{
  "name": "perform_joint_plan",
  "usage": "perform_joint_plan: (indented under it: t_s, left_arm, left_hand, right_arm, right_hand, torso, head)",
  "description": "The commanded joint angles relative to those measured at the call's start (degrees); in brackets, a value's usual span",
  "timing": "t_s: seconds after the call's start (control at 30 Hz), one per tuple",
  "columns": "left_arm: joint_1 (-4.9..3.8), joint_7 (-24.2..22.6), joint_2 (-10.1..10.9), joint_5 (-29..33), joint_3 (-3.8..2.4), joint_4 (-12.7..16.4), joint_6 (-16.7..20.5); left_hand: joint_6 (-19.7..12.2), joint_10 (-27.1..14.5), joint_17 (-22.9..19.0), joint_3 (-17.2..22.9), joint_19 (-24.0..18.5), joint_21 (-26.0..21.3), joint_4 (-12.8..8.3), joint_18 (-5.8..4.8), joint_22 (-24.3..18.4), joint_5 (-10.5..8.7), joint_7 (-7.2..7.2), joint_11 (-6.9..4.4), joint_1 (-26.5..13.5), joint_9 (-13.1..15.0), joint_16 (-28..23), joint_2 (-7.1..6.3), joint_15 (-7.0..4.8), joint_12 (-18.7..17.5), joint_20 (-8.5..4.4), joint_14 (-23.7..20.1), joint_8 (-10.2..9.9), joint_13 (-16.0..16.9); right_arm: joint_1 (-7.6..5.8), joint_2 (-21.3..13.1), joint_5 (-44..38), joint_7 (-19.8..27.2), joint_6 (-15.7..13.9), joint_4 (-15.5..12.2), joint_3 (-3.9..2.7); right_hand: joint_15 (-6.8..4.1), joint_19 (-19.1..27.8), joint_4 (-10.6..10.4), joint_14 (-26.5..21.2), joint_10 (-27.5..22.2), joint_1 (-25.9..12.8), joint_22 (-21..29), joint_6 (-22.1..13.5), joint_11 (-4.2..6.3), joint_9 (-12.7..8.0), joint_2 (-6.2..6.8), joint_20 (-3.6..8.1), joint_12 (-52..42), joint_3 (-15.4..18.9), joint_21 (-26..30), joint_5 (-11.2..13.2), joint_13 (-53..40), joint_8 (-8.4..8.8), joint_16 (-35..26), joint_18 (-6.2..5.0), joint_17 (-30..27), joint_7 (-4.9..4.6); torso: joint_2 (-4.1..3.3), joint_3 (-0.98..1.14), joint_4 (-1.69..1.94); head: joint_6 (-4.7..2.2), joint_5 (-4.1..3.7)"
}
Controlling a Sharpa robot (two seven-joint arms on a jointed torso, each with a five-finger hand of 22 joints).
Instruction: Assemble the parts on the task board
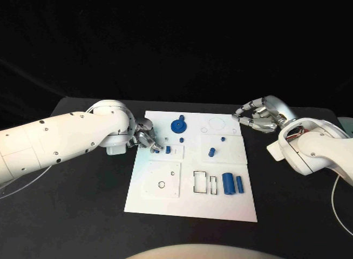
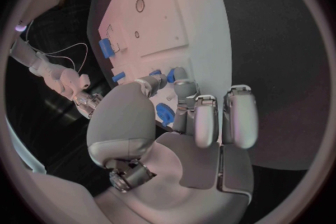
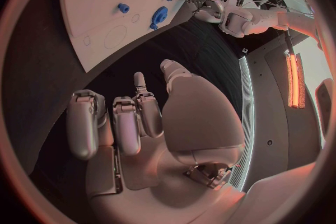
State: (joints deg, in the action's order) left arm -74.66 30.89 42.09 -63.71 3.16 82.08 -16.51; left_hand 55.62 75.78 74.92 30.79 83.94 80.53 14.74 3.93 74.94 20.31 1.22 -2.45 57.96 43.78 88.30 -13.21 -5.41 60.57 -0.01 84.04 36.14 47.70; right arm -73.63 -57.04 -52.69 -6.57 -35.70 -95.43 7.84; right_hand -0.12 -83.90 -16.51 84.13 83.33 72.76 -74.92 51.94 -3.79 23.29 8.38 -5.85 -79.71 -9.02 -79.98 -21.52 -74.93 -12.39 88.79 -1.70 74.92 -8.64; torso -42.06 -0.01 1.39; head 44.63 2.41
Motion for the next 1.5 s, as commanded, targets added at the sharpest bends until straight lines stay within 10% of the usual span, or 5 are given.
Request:
perform_joint_plan:
  t_s: [0.03, 0.6, 0.77, 1.0, 1.5]
  left_arm:
    - [0.12, -0.01, 0.14, 0.51, -0.12, 0.24, 1.46]
    - [0.08, -0.66, 1.27, 1.94, -0.97, 0.95, 7.40]
    - [0.09, -4.59, 1.58, 4.94, -1.09, 2.06, 12.72]
    - [0.24, -19.28, 1.12, 6.01, -0.59, 2.68, 24.84]
    - [2.64, -29.85, -2.12, -17.72, 0.79, 2.01, 32.52]
  left_hand:
    - [-0.01, -0.55, 12.36, -1.38, 0.86, 0.13, 0.73, -0.79, 1.45, -0.23, 0.38, -0.02, -0.52, -0.04, 0.16, -0.13, -0.44, -0.24, -0.36, 5.20, -0.22, -0.17]
    - [-0.27, -1.40, 11.41, -6.29, 0.63, -0.37, 2.02, -0.65, 0.88, -3.24, 0.51, 0.13, -3.67, -0.08, -0.37, 1.40, -0.31, -1.32, -0.25, 4.94, -0.88, -1.43]
    - [-3.45, -7.63, 9.15, -6.66, -0.86, -3.15, 1.88, 0.10, -2.66, -2.57, 1.84, 1.30, 0.08, -0.16, -1.80, 2.16, 0.59, -9.47, 0.38, 4.25, -2.25, -11.40]
    - [-13.69, -21.18, -14.09, -4.64, -17.00, -34.01, 0.65, 6.46, -37.10, -2.19, 6.53, 5.86, 14.84, -4.12, -19.88, 0.53, 4.70, -17.77, 4.27, -7.81, -6.75, -17.30]
    - [-12.07, -24.98, -22.97, -3.39, -14.85, -37.55, -3.47, 6.52, -39.85, -2.99, 7.80, 7.88, 23.87, -15.99, -23.01, -2.86, 6.25, -31.52, 5.59, -10.92, -13.37, -31.03]
  right_arm:
    - [0.03, -0.01, -0.45, 0.49, -0.22, -0.02, 0.00]
    - [0.04, -0.03, -0.22, 0.69, -0.59, 0.12, 0.00]
    - [0.05, 0.01, -0.11, 0.89, -0.74, 0.18, 0.00]
    - [0.07, 0.05, 0.08, 1.17, -0.72, 0.26, 0.00]
    - [0.39, 0.16, -0.85, 2.46, -0.28, 0.39, 0.01]
  right_hand:
    - [-0.40, -1.33, -0.11, 4.98, -0.31, -0.53, -8.74, -0.28, 0.16, 0.07, 0.03, 0.41, 0.24, -0.26, 0.25, -0.35, -7.45, -0.31, -0.32, -0.76, 11.27, 0.23]
    - [-0.28, 0.14, -0.13, 4.48, -1.65, -1.09, -6.90, -0.92, 0.00, -0.01, 0.22, 0.33, 2.02, -0.15, 3.35, -0.39, -6.23, -0.14, -1.16, -1.45, 9.36, 0.06]
    - [-0.28, 0.20, -0.13, 4.46, -1.68, -1.09, -6.83, -0.94, -0.01, -0.01, 0.21, 0.32, 2.06, -0.16, 3.48, -0.41, -6.21, -0.14, -1.19, -1.48, 9.30, 0.05]
    - [-0.33, 2.10, -0.06, 3.50, -4.24, -0.82, -4.30, -1.14, 0.03, 0.07, 0.17, 0.32, 5.82, -0.59, 7.74, -0.61, -3.51, -0.34, -2.88, -2.37, 6.03, 0.07]
    - [-0.40, 3.51, -0.06, 3.15, -5.94, -0.59, -2.20, -1.28, 0.07, 0.15, 0.21, 0.37, 8.45, -1.02, 11.28, -0.81, -1.53, -0.55, -3.74, -3.04, 4.70, 0.09]
  torso:
    - [0.00, 0.02, -0.01]
    - [0.03, 0.00, 0.02]
    - [-0.03, -0.07, 0.01]
    - [0.02, -0.05, 0.14]
    - [-0.03, -0.05, 0.05]
  head:
    - [-0.01, -0.05]
    - [-0.17, -0.21]
    - [-0.38, -0.42]
    - [-0.74, -0.93]
    - [-1.26, -1.07]
